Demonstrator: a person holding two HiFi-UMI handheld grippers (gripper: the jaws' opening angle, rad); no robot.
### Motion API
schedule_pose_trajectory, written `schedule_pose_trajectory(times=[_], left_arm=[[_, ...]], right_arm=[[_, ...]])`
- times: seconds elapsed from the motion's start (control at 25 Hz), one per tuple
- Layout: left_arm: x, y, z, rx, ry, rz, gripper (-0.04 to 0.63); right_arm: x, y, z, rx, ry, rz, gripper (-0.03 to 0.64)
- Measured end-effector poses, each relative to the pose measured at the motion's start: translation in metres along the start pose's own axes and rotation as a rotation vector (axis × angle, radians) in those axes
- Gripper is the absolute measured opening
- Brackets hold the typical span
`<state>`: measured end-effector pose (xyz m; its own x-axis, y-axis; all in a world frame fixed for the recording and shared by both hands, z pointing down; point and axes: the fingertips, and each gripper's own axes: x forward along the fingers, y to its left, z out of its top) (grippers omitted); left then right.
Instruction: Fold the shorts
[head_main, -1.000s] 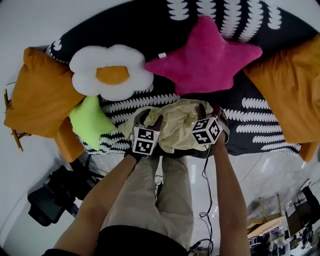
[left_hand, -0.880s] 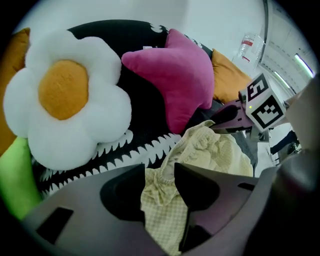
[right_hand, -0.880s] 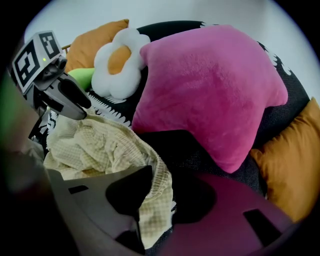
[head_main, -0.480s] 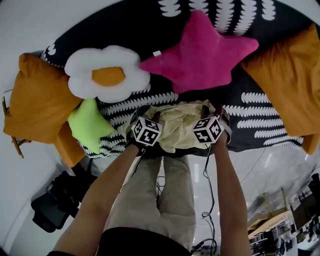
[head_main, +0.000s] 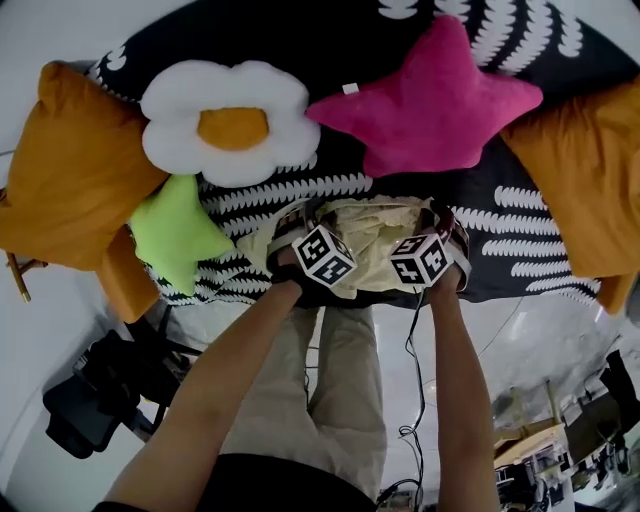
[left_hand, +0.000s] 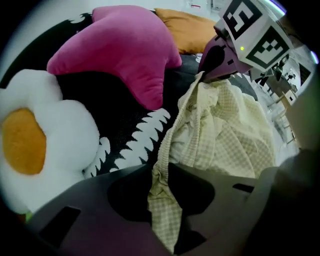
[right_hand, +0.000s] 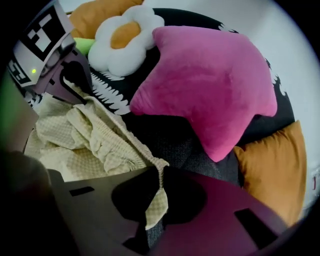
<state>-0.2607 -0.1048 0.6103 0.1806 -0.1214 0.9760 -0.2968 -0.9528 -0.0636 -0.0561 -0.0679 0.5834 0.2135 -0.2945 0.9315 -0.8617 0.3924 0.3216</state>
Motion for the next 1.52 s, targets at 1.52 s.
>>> schedule_pose_trajectory(times=[1.52], left_arm=[[-0.532, -0.038, 0.092, 0.763, -0.344, -0.023, 0.077]], right_arm=[[-0.606, 0.023, -0.108, 0.575, 0.02, -0.151, 0.037]])
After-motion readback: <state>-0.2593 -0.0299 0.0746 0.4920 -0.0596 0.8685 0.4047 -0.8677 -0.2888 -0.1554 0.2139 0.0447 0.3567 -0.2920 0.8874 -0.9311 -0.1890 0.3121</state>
